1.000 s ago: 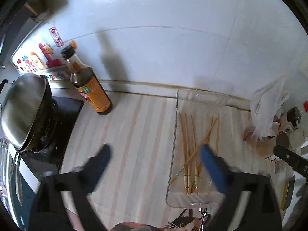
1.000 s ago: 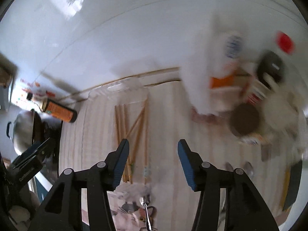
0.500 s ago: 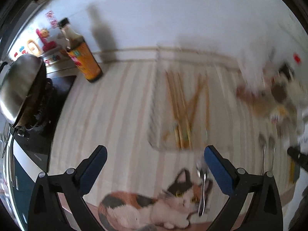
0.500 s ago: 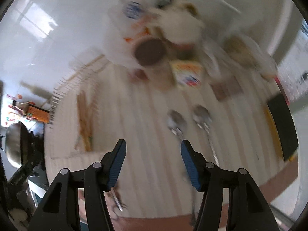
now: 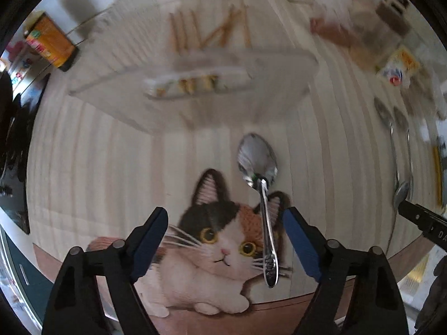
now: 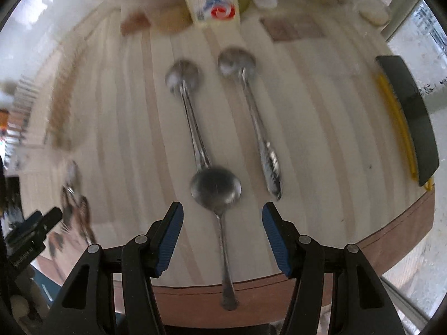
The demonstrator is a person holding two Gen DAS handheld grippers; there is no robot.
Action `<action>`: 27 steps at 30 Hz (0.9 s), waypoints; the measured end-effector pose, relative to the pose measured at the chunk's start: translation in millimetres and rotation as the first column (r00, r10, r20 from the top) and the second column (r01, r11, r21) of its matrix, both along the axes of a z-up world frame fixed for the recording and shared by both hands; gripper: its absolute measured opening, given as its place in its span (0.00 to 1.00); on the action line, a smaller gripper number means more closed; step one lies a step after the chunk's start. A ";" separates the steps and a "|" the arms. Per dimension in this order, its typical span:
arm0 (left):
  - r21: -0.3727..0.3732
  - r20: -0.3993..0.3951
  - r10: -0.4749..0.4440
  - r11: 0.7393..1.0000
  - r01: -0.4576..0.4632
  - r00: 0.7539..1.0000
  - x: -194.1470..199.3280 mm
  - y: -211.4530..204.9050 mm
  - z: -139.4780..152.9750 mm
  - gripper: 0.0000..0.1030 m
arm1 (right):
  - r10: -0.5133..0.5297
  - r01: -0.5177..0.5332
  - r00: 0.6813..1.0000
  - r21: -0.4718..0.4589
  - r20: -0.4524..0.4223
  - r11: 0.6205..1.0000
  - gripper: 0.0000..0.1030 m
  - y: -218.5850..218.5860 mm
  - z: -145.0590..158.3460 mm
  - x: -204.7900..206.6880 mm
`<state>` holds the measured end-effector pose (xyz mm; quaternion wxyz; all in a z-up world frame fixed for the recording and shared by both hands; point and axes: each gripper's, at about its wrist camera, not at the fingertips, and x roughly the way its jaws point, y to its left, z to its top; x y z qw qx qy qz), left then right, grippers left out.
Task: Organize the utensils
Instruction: 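Withdraw both open tools and move them over the spoons, then close the left tool on a spoon handle on the cat mat while the right tool grasps a spoon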
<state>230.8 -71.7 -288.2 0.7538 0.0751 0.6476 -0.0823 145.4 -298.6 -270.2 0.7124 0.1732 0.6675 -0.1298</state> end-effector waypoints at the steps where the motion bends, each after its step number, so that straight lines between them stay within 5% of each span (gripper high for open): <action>1: 0.010 -0.010 -0.017 1.000 0.017 1.000 -2.5 -5.1 -5.2 0.79 | 0.016 -0.016 1.000 -0.011 -0.011 1.000 0.59 2.6 -4.7 -1.7; 3: 0.010 -0.031 -0.024 1.000 0.024 0.999 -4.4 -9.8 -11.6 0.70 | 0.060 -0.061 0.998 -0.040 -0.033 0.997 0.55 8.9 -13.9 -6.4; 6: -0.005 -0.057 -0.026 1.000 0.026 0.998 -3.5 -17.6 -20.3 0.56 | 0.146 -0.149 0.989 -0.153 -0.035 0.977 0.27 20.9 -15.6 -14.2; 9: -0.001 -0.056 -0.058 0.998 0.058 0.997 -3.9 -28.6 -25.4 0.27 | 0.146 -0.147 0.989 -0.156 -0.020 0.977 0.06 19.2 -17.1 -21.3; 11: -0.015 -0.055 -0.085 0.996 0.085 0.995 -5.8 -33.8 -23.5 0.08 | 0.146 -0.147 0.989 -0.147 -0.020 0.978 0.05 16.4 -18.6 -24.4; 18: -0.001 -0.074 -0.084 0.996 0.084 0.994 -37.5 -26.0 -23.1 0.05 | 0.161 -0.162 0.987 -0.112 -0.022 0.980 0.00 13.2 -20.6 -37.2; 27: -0.075 -0.133 0.056 0.995 -0.067 0.990 -57.7 15.7 -18.5 0.05 | 0.184 -0.184 0.982 0.002 0.029 0.983 0.00 31.0 -13.2 -65.2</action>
